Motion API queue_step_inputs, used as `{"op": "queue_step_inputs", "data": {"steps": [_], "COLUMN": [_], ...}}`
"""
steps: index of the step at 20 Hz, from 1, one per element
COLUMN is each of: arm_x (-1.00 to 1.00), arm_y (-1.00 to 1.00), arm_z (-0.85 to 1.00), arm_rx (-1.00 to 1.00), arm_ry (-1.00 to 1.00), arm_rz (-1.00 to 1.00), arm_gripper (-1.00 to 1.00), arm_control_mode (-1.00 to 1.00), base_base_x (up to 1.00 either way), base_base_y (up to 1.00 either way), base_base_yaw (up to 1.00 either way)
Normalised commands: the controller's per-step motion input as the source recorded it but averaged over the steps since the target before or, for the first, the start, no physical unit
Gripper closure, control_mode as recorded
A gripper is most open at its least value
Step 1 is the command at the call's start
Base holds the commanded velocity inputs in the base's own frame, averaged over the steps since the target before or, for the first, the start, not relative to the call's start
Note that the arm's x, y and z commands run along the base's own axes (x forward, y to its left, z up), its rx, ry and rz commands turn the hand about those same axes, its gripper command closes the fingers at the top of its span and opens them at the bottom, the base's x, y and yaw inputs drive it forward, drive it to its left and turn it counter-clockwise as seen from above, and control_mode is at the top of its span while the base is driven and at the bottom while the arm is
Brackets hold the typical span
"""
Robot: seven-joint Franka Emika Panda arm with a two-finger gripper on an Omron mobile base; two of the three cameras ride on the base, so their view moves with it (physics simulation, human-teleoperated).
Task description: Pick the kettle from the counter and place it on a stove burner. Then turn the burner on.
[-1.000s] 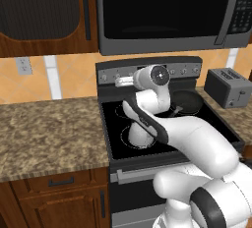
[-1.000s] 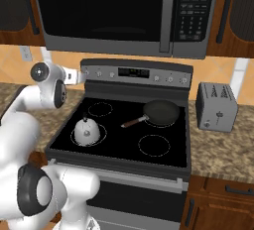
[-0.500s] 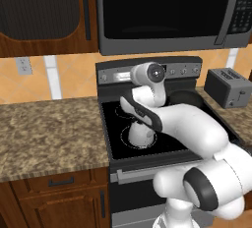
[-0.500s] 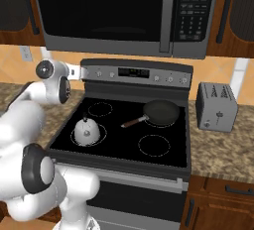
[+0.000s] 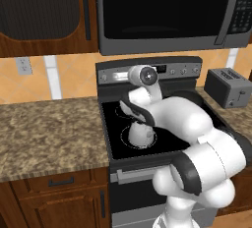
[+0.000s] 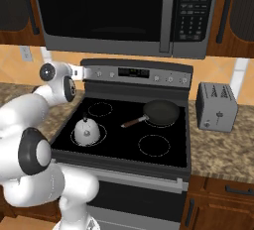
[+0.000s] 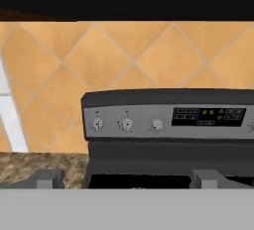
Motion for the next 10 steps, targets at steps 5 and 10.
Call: {"op": "queue_step_inputs", "data": {"steps": [5,10], "arm_x": [0.37,0.33], "arm_y": [0.34,0.48], "arm_z": [-0.05,-0.23], "arm_rx": [-0.04,0.00], "arm_ry": [-0.02,-0.07], "arm_rz": [-0.14,-0.03], "arm_gripper": [-1.00,-1.00], "arm_control_mode": [-1.00,-1.00], "base_base_x": [0.00,0.00], "base_base_y": [0.00,0.00], "base_base_yaw": [0.00,0.00]}}
